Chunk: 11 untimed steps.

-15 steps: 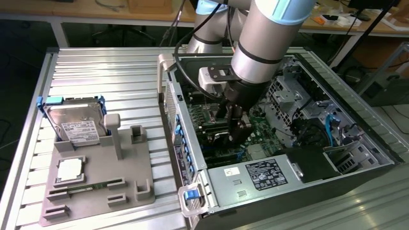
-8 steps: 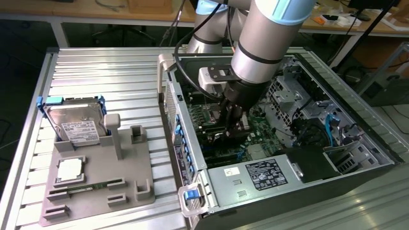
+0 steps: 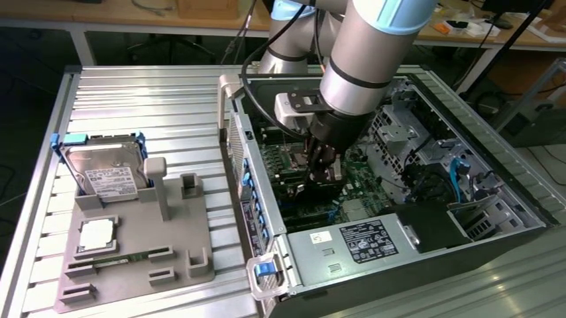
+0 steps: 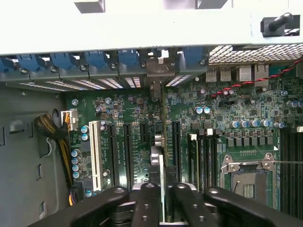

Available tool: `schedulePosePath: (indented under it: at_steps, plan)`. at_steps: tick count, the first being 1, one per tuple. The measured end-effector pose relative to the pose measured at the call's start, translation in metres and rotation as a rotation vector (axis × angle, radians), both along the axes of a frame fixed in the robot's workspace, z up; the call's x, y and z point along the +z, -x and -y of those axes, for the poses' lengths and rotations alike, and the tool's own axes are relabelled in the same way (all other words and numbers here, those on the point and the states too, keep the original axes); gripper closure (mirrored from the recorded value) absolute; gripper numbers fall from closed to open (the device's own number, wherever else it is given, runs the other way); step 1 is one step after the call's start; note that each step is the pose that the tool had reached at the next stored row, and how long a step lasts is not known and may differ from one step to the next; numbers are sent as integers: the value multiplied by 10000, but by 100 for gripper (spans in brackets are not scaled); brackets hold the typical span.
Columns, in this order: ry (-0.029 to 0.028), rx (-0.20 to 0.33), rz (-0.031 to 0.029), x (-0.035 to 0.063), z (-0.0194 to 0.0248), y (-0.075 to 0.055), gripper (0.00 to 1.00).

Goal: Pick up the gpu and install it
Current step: 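Insert the gpu into the slot, then press down on the gpu until it lock into place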

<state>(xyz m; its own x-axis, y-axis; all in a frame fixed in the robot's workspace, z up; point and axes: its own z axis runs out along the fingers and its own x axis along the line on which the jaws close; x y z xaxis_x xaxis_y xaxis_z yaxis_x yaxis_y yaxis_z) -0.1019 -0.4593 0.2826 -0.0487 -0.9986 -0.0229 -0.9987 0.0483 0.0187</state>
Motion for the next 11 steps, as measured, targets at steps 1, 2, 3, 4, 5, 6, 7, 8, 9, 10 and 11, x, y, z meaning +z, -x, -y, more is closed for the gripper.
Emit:
schedulePosePath:
  at_steps: [1,2,3,4,5,6,7,8,9,10,11]
  plan:
    - [0,0,0,0,0,0,89]
    - [0,0,0,0,0,0,89]
    - [0,0,0,0,0,0,89]
    - [-1,0,0,0,0,0,89]
    - [0,0,0,0,0,0,89]
    - [0,0,0,0,0,0,89]
    - [0,0,0,0,0,0,89]
    - [0,0,0,0,0,0,89]
    - [0,0,-1,0,0,0,89]
    - [0,0,0,0,0,0,89]
    - [0,0,0,0,0,0,89]
